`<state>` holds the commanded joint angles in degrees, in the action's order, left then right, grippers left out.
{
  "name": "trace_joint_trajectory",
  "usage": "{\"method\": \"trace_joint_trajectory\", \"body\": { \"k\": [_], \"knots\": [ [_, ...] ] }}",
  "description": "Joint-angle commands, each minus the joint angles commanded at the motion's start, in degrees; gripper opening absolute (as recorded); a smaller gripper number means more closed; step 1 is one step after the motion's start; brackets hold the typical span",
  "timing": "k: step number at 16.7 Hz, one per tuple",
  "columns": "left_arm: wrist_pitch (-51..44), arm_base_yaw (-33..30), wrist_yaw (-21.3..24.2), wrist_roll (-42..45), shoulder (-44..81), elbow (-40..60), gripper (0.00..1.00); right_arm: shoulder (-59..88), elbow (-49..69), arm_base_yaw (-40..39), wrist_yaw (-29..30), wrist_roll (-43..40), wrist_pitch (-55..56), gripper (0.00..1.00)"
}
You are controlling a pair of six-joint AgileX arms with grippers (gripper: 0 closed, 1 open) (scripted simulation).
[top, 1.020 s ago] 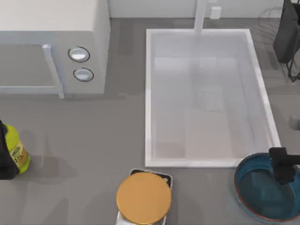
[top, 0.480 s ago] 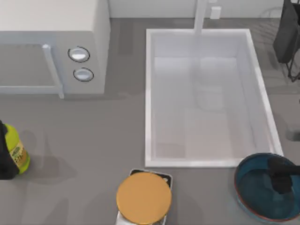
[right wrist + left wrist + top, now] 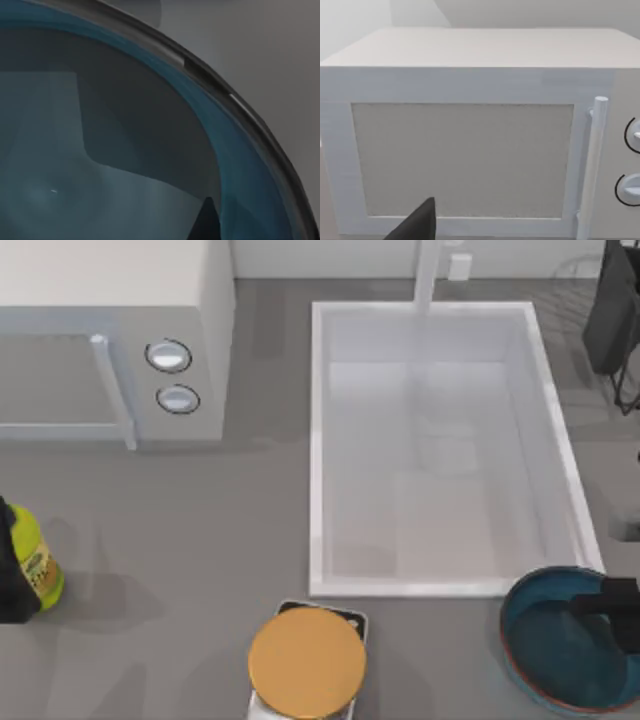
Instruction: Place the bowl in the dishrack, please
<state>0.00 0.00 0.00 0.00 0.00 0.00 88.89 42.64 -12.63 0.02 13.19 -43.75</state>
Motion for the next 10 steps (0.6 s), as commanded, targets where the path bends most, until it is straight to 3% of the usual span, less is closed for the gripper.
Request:
{"method": "trace_joint_trajectory", "body": {
  "k": [3, 10],
  "knots": [
    [0.0, 0.0, 0.0, 0.0, 0.0, 0.0, 1.0, 0.0, 0.0, 0.0, 0.0, 0.0, 0.0, 0.02],
    [0.0, 0.0, 0.0, 0.0, 0.0, 0.0, 1.0, 0.0, 0.0, 0.0, 0.0, 0.0, 0.0, 0.0]
  ]
}}
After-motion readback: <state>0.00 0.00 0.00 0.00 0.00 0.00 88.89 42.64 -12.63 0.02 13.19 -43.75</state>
